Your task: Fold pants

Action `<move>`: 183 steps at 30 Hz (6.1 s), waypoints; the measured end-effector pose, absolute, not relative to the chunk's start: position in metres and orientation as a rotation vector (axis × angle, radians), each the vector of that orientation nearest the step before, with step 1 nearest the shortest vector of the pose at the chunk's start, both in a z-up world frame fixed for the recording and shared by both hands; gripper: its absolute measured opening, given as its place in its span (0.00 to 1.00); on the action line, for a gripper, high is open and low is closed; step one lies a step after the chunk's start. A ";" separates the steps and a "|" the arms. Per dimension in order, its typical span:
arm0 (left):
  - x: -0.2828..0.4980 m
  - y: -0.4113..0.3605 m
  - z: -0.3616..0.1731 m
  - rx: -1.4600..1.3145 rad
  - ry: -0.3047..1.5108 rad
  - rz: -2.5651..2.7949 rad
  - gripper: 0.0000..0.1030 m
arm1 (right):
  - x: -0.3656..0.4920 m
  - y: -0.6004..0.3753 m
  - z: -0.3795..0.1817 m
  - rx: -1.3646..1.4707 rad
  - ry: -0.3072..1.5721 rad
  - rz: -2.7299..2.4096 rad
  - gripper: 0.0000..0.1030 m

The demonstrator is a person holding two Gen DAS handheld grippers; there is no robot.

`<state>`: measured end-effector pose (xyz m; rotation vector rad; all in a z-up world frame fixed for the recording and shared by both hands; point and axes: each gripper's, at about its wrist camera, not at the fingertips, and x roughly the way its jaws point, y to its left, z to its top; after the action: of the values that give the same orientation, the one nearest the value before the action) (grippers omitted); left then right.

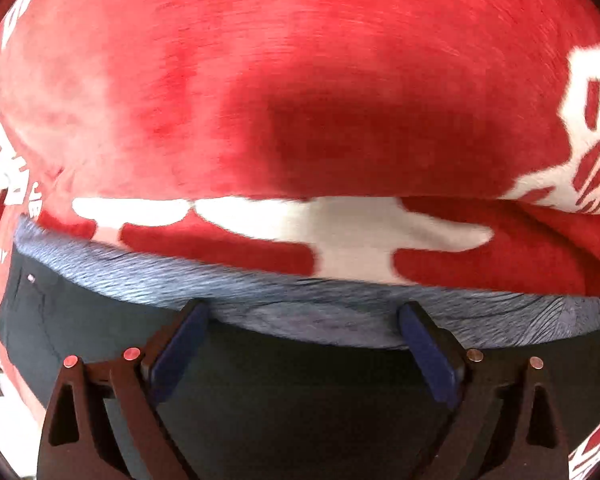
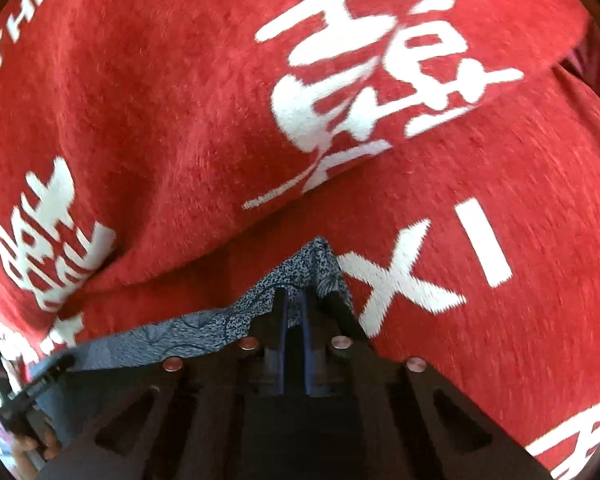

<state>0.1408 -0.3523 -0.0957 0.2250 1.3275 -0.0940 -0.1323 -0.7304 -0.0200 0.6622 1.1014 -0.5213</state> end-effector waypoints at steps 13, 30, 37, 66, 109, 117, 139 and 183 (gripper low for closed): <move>0.130 -0.284 -0.089 0.200 1.330 -0.258 0.97 | -0.142 -0.632 0.007 0.765 1.196 -0.355 0.34; 0.153 0.049 -0.091 0.124 1.315 -0.082 1.00 | 0.082 -0.275 -0.002 0.232 1.403 0.379 0.46; 0.153 0.088 -0.100 0.053 1.272 -0.138 1.00 | 0.199 -0.132 -0.040 0.111 1.462 0.595 0.46; 0.139 0.071 -0.072 0.049 1.244 -0.184 1.00 | 0.174 -0.148 -0.038 0.445 1.440 0.462 0.33; 0.111 -0.114 -0.085 0.186 1.379 -0.295 1.00 | -0.117 -0.422 -0.051 1.332 1.103 -0.297 0.09; 0.089 -0.110 -0.097 0.305 1.357 -0.319 1.00 | -0.140 -0.428 -0.046 1.216 1.132 -0.300 0.13; 0.087 -0.116 -0.095 0.322 1.360 -0.242 1.00 | -0.121 -0.420 0.002 0.806 1.298 -0.357 0.44; 0.046 -0.351 -0.060 0.310 1.369 -0.421 1.00 | -0.236 -0.640 0.039 0.958 1.064 -0.691 0.45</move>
<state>0.0458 -0.3510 -0.0601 0.3099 1.3692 -0.4211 -0.2365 -0.6396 0.0394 0.9575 1.0640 -0.6912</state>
